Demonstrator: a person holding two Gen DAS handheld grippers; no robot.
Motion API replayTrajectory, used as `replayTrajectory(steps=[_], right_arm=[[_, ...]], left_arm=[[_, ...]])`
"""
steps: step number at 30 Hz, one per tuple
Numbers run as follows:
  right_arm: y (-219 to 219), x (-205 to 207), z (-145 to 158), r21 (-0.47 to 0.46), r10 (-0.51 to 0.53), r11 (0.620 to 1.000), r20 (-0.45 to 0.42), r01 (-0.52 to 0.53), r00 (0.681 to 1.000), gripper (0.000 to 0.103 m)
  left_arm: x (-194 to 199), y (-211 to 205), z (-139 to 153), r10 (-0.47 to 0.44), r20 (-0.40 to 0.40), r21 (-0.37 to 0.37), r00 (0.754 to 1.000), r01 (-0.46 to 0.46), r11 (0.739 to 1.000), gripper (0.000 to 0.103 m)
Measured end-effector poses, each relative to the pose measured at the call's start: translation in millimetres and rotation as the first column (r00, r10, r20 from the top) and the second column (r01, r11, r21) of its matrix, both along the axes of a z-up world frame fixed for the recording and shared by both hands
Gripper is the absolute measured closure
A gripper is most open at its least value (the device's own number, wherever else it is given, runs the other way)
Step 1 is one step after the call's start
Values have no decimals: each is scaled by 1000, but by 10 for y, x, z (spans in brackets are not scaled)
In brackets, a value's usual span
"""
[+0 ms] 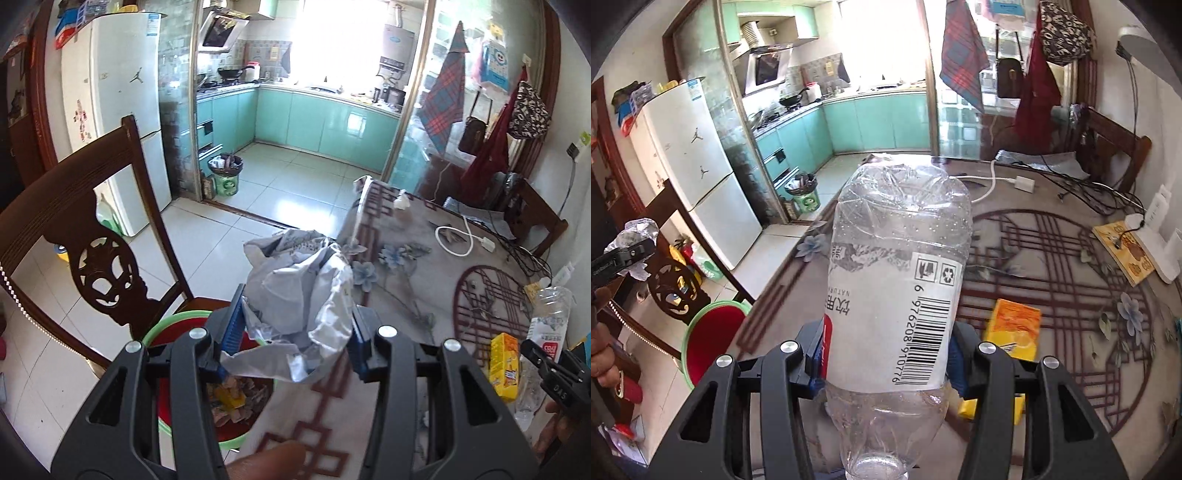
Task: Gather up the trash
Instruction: 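Carry the crumpled paper and plastic bottle over the red bucket with both grippers, then open the left gripper to drop the paper while the right releases the bottle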
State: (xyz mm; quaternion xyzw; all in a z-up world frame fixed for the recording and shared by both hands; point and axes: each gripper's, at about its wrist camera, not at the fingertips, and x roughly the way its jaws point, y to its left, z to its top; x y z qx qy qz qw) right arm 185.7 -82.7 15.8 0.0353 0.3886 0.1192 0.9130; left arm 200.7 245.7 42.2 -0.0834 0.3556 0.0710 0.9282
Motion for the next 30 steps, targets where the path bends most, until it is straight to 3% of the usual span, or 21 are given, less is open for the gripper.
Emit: replayTrajectory(steps=[6,12,19,25,30], right_arm=[[749,24,-49,-4,122,993,-11,-122,992,54],[1329,31,-100,-4,207,978,-17,-207,978,54],[1735,-4,-177,-26,273,962,-20,-273,962,54],[1899,0,-251,-38,299,953,-31,-300,954,54],[2082,-6,-236,-32,342,939,-25,-343,939,54]], left_arm=[[-26,512,-219,77,-60,42,995,-75,996,57],[12,843,-583,104,-176,74,979,-92,993,56],[62,1038,-946,65,-271,14,960,-64,998,49],[27,1087,-774,81,-238,9,968,-82,997,18],[-103,1250,-432,171,-150,8,974,-172,985,10]])
